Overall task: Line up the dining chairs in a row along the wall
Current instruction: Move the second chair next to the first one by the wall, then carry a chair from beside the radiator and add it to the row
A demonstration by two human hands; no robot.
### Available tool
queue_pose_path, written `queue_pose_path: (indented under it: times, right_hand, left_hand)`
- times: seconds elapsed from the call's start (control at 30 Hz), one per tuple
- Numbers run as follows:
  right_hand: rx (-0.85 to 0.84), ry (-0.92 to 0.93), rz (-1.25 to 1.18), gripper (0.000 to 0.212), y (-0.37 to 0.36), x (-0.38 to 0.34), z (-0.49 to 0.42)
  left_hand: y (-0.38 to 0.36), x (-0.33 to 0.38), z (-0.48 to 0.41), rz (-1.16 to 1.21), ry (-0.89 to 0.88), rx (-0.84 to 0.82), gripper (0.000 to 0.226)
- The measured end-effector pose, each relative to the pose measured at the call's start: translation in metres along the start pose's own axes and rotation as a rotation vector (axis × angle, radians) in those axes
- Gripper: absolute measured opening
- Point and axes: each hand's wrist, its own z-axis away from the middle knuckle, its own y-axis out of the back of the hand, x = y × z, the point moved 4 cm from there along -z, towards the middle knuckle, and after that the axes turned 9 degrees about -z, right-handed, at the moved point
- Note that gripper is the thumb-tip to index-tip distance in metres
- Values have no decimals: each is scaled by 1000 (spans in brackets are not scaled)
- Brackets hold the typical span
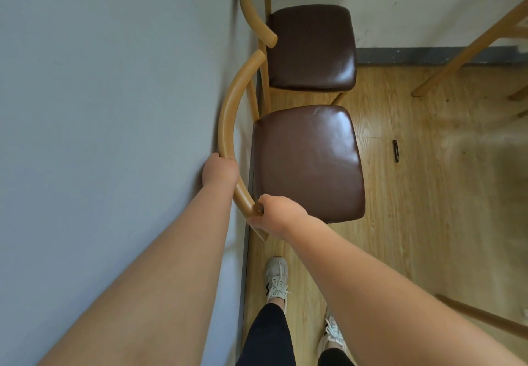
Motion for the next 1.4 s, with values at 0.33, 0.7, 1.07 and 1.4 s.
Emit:
queue_pose_path:
  times: [0.33, 0.7, 1.07, 1.4]
  right_hand:
    - [151, -69, 18, 49, 40, 57, 74]
    - [365, -270, -29, 45, 94, 194, 224]
    - [655, -617, -365, 49, 83, 308, 372]
    - [818, -841, -626, 52, 4, 400, 518]
  left_hand:
    - [-28, 6, 99, -421, -298, 19, 50]
    - [-118, 45, 253, -614, -640, -175, 52]
    - [-224, 105, 391, -954, -1126, -409, 53]
    - [-323, 86, 559, -1083, -1445, -520, 51]
